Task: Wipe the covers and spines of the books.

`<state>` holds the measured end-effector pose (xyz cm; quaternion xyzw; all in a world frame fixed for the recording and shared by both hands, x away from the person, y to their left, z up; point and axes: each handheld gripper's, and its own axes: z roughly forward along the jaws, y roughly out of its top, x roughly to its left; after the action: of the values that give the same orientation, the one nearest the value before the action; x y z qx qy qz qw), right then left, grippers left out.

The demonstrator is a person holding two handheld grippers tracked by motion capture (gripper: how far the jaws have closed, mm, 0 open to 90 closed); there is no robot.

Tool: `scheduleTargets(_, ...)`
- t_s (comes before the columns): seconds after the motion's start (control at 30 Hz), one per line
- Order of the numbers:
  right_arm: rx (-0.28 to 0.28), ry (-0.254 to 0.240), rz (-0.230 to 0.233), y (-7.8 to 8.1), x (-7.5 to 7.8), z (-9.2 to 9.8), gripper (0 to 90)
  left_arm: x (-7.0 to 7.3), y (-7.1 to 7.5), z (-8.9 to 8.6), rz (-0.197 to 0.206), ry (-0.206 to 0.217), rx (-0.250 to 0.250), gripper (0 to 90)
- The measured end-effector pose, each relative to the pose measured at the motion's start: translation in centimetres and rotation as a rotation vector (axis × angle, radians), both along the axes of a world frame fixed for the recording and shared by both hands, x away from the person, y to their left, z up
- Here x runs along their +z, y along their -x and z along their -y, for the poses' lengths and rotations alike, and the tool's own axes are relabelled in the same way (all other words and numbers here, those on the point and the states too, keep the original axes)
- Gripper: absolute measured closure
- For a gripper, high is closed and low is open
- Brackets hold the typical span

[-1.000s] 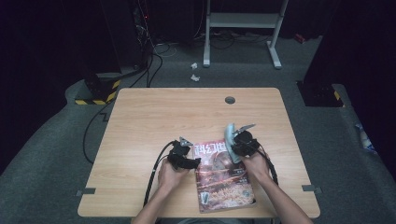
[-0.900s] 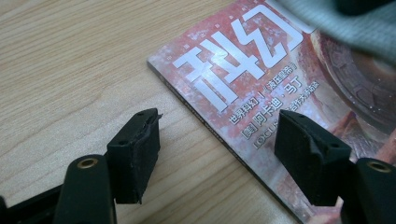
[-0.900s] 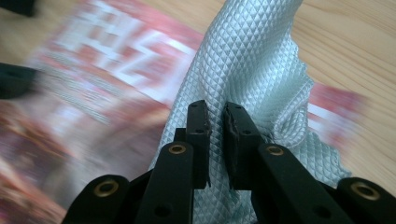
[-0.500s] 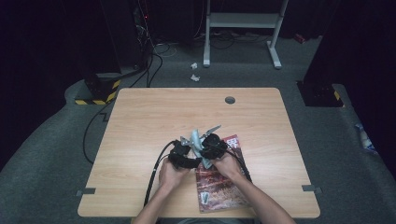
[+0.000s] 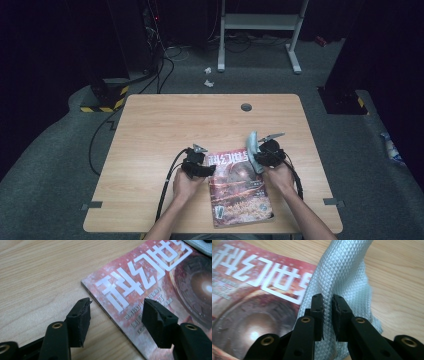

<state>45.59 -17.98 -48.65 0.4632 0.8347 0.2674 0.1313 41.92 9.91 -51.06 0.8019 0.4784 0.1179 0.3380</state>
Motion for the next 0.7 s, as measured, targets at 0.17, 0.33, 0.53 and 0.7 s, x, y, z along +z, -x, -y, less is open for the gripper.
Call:
scheduleTargets(0.17, 0.001, -0.09, -0.051, 0.1, -0.4, 0.7, 66.5, 0.1, -0.5, 0.3, -0.003, -0.008, -0.006, 41.8)
scheduleTargets(0.33, 0.001, -0.11, -0.056, 0.2, -0.7, 0.8, 69.5, 0.1, -0.4, 0.7, -0.002, -0.014, -0.029, 43.5)
scheduleTargets(0.53, 0.037, -0.066, -0.052, 1.8, -0.4, 0.6, 76.6, 0.0, 0.9, 0.7, 0.002, -0.005, -0.042, 45.6)
scheduleTargets(0.7, 0.05, 0.037, 0.009, 1.3, 0.4, -1.0, 80.9, 0.1, 0.7, 0.7, 0.003, -0.03, -0.035, 38.5)
